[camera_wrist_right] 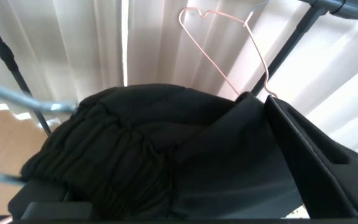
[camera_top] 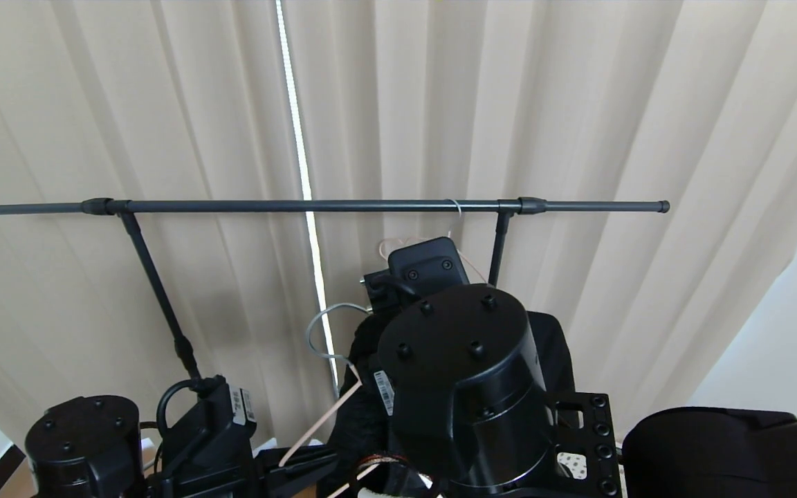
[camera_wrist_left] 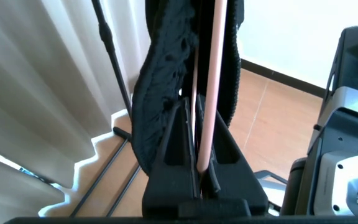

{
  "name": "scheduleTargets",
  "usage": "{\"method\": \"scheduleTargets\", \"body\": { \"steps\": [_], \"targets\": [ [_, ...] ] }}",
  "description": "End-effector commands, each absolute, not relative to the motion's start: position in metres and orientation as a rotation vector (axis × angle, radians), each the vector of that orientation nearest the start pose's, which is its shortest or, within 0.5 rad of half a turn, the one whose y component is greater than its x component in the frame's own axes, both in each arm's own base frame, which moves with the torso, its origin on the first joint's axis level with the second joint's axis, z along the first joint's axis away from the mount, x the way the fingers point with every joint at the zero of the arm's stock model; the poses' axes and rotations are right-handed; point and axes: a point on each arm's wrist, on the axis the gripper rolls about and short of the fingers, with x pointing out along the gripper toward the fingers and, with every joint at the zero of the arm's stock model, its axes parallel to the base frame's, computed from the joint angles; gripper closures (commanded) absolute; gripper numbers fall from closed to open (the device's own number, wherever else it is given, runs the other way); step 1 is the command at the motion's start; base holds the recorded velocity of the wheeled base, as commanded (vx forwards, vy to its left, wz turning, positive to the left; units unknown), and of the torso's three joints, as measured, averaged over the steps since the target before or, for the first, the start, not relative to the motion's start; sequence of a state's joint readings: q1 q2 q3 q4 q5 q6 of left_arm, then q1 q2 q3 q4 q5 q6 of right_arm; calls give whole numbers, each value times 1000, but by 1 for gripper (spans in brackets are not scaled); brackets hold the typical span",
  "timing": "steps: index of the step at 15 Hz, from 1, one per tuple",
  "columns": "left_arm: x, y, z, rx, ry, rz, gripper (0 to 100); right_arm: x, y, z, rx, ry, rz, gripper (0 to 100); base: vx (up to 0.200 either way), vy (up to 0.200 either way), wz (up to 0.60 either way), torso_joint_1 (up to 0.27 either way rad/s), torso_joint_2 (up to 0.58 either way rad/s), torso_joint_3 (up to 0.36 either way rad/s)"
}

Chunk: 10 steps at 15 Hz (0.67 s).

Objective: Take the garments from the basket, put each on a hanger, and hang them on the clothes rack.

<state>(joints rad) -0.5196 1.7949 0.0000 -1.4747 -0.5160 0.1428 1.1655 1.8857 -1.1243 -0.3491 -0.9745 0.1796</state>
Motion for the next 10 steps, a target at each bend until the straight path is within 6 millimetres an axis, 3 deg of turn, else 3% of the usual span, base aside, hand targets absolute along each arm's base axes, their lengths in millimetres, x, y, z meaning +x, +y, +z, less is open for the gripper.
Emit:
{"method": "scheduleTargets", "body": {
  "steps": [1,10],
  "targets": [
    [166,-106,75,121,255,-1036,100,157,319,182,-187,214,170,0,0,0,0,0,0,0],
    [170,-102,72,106,273,-1010,100,147,314,191,-178,201,192,0,0,0,0,0,0,0]
  ]
}}
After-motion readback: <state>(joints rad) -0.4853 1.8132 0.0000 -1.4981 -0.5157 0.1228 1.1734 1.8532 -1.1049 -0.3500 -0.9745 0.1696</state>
